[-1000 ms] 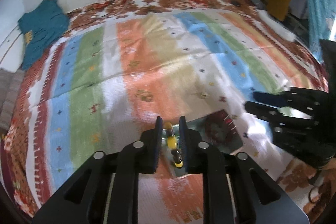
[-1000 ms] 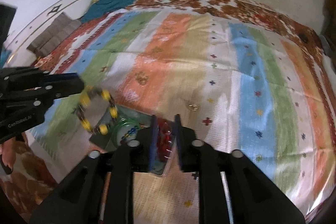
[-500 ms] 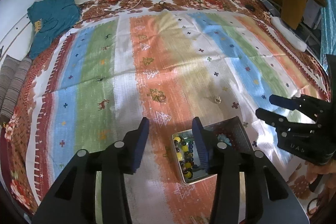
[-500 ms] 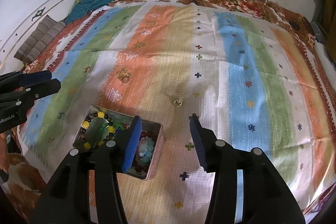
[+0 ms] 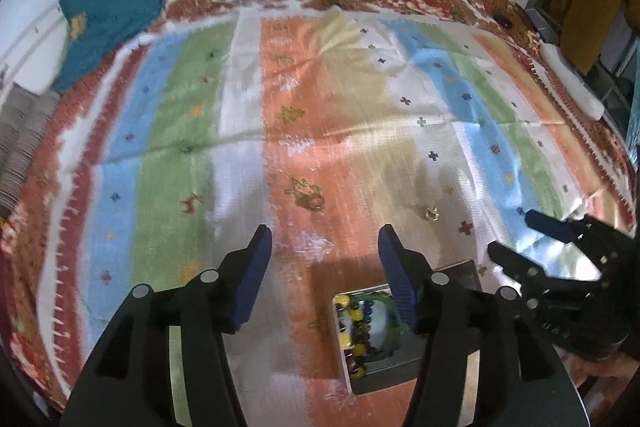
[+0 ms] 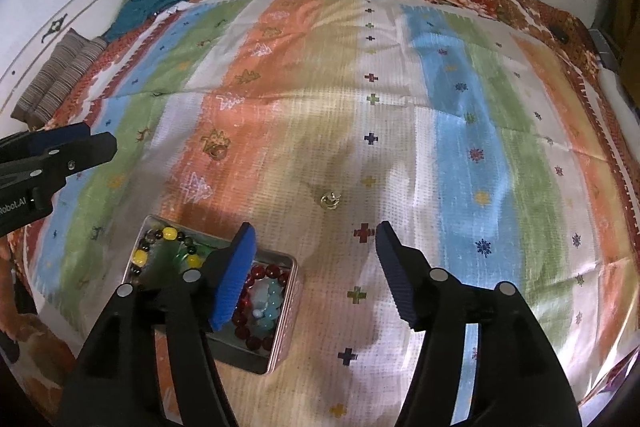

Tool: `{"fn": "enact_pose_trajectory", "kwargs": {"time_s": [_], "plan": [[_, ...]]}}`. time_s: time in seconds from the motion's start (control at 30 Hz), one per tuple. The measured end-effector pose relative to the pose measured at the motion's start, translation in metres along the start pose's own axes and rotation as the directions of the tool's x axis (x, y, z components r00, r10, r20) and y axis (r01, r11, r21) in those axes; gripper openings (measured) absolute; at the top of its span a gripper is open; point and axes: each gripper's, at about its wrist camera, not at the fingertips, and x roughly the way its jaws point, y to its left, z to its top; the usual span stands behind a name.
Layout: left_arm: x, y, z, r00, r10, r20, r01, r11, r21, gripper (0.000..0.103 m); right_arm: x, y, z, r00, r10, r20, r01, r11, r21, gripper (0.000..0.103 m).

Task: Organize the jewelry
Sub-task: 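Move both open grippers toward the two small gold rings on the blanket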

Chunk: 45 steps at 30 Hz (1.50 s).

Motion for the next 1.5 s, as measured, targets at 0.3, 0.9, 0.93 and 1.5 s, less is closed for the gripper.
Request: {"fn": "enact_pose_trajectory", "kwargs": {"time_s": [0.3,0.9,0.93,1.5], "plan": [[0.030,0.004,0.013,0.998,0.052,-0.042,-0.052,0.999,-0.003,0.056,0.021,-0.003,0.007,0.999,-0.011,-0.044,0.011,1.000,0.011,0.064],[0.080,0.003,0.029,0.989,0.089,-0.118,-0.088,0.996,0.014,0.056,0.062,-0.012,0.021,0.991,-0.018,-0.134,0.022,0.999,0.032,0.064],[0.083,0.003,0.030,0.989,0.089,-0.122,-0.088,0.996,0.017,0.056,0.064,-0.012,0.022,0.991,-0.017,-0.135,0.022,0.999,0.033,0.064],[0.130,0.003,0.038,0.975,0.067,-0.210,-0.056,0.997,0.057,0.055,0.097,-0.013,0.026,0.981,-0.028,-0.193,0.033,0.999,0.027,0.064]]}}
